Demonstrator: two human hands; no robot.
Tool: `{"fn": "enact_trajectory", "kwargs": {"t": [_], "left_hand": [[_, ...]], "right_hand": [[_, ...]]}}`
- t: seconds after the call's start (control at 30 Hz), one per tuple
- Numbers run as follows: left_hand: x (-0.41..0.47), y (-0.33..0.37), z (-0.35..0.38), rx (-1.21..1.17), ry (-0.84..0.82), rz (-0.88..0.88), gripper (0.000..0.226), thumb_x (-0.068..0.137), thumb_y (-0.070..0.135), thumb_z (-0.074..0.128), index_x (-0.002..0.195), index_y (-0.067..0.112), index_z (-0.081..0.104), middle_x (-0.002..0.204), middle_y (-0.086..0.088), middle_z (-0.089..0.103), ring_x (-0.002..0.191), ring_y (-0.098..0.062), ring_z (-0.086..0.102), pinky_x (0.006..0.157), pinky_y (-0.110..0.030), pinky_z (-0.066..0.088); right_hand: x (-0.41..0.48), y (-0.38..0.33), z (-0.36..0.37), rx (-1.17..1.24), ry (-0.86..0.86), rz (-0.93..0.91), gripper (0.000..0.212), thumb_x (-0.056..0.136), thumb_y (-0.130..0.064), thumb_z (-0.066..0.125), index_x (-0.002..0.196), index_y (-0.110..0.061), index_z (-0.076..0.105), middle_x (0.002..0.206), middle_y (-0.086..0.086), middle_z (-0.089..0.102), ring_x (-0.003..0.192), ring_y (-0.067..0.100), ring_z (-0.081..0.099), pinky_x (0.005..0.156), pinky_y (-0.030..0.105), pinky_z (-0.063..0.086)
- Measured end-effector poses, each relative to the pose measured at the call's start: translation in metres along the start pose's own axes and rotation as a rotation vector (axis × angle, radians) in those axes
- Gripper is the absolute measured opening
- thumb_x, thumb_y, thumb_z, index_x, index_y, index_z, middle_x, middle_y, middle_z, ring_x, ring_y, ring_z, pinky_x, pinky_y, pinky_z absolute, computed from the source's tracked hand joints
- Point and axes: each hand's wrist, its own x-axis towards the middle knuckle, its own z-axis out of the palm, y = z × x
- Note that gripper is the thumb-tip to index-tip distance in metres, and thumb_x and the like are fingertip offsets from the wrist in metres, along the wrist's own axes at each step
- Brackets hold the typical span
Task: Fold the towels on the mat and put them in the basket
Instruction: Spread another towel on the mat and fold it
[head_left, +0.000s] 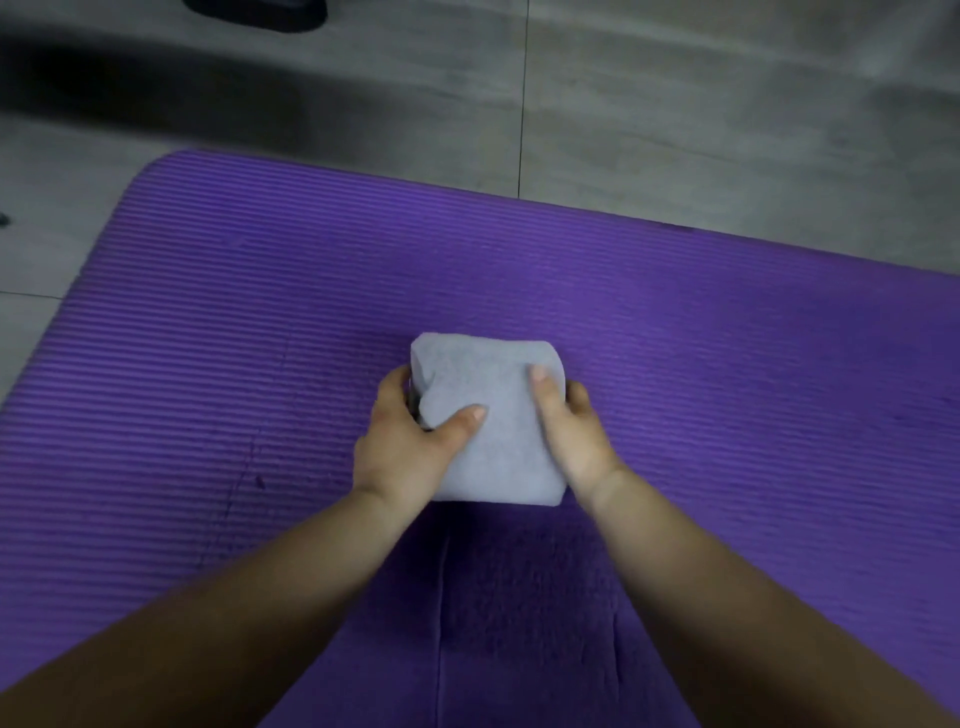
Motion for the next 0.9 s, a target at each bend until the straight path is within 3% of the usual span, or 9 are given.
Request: {"fn": "enact_trajectory", "kwargs": {"t": [0.07,0.13,0.17,0.3,0.43,0.63,0.77,0.83,0.9], "left_hand": [[-0.002,0.0,-0.002,0.095,0.013,0.024,0.096,0.048,0.064,0.066,0.131,0.021,0.041,0.115,0.005,0.057,0.106,-0.016,0.058,0.094,-0.033,0.048],[-0.004,0.001,-0.003,0.017,-0.03,-0.022,0.083,0.064,0.044,0.076,0.133,0.017,0.039,0.103,0.01,0.056,0.088,-0.004,0.057,0.072,-0.008,0.049],[-0.003,0.001,-0.004,-0.021,-0.061,-0.057,0.079,0.069,0.032,0.077,0.134,0.015,0.037,0.101,0.011,0.054,0.084,-0.002,0.056,0.065,-0.004,0.045],[0.008,0.004,-0.008,-0.206,-0.19,-0.23,0.098,0.04,0.041,0.081,0.126,0.008,0.049,0.112,-0.005,0.065,0.095,-0.019,0.065,0.08,-0.032,0.054],[-0.002,0.02,-0.012,-0.379,-0.315,-0.301,0.052,0.056,0.021,0.076,0.104,0.004,0.063,0.091,-0.012,0.072,0.079,-0.021,0.07,0.065,-0.026,0.055],[-0.071,0.053,-0.028,-0.431,-0.366,-0.335,0.045,0.055,0.018,0.075,0.099,0.017,0.064,0.087,-0.004,0.074,0.078,-0.014,0.071,0.057,-0.021,0.056],[-0.143,0.11,-0.052,-0.35,-0.334,-0.362,0.051,0.045,0.034,0.074,0.093,0.019,0.063,0.077,0.001,0.074,0.073,-0.011,0.07,0.063,-0.026,0.051],[-0.179,0.155,-0.069,-0.335,-0.326,-0.37,0.063,0.042,0.043,0.072,0.1,0.02,0.061,0.086,0.0,0.072,0.077,-0.012,0.069,0.064,-0.025,0.05],[-0.218,0.211,-0.087,-0.325,-0.328,-0.334,0.054,0.046,0.047,0.067,0.095,0.025,0.057,0.087,0.006,0.068,0.073,-0.003,0.067,0.06,-0.02,0.051]], "right_hand": [[-0.007,0.009,0.002,-0.025,-0.069,-0.026,0.039,0.083,-0.031,0.064,0.111,-0.016,0.042,0.104,-0.004,0.057,0.101,0.014,0.058,0.086,0.027,0.045],[-0.006,0.016,0.005,-0.024,-0.041,-0.018,0.053,0.076,-0.028,0.072,0.117,-0.01,0.044,0.111,0.001,0.06,0.103,0.016,0.06,0.088,0.029,0.049],[-0.005,0.018,0.007,-0.012,-0.009,0.008,0.057,0.073,-0.031,0.075,0.117,-0.011,0.044,0.112,0.001,0.059,0.102,0.017,0.06,0.088,0.03,0.049],[-0.002,0.017,0.015,-0.072,0.141,0.105,0.088,0.054,-0.051,0.079,0.125,-0.012,0.044,0.122,0.005,0.054,0.115,0.022,0.054,0.098,0.039,0.046],[-0.008,0.009,0.005,0.009,-0.055,0.132,0.07,0.062,-0.048,0.077,0.118,-0.012,0.055,0.114,0.003,0.064,0.101,0.017,0.063,0.091,0.033,0.051],[-0.078,-0.007,-0.026,0.141,-0.088,0.141,0.041,0.071,-0.03,0.077,0.105,-0.01,0.066,0.102,0.006,0.07,0.093,0.019,0.067,0.088,0.037,0.053],[-0.166,-0.052,-0.063,0.135,-0.067,0.204,0.02,0.076,-0.034,0.071,0.087,-0.018,0.064,0.088,-0.008,0.067,0.086,0.008,0.063,0.076,0.02,0.051],[-0.215,-0.088,-0.084,0.202,-0.046,0.236,0.029,0.076,-0.035,0.071,0.098,-0.018,0.062,0.098,-0.004,0.067,0.094,0.011,0.063,0.084,0.025,0.051],[-0.268,-0.128,-0.105,0.305,0.026,0.253,0.053,0.07,-0.038,0.075,0.112,-0.011,0.057,0.112,0.004,0.065,0.104,0.018,0.061,0.094,0.035,0.049]]}}
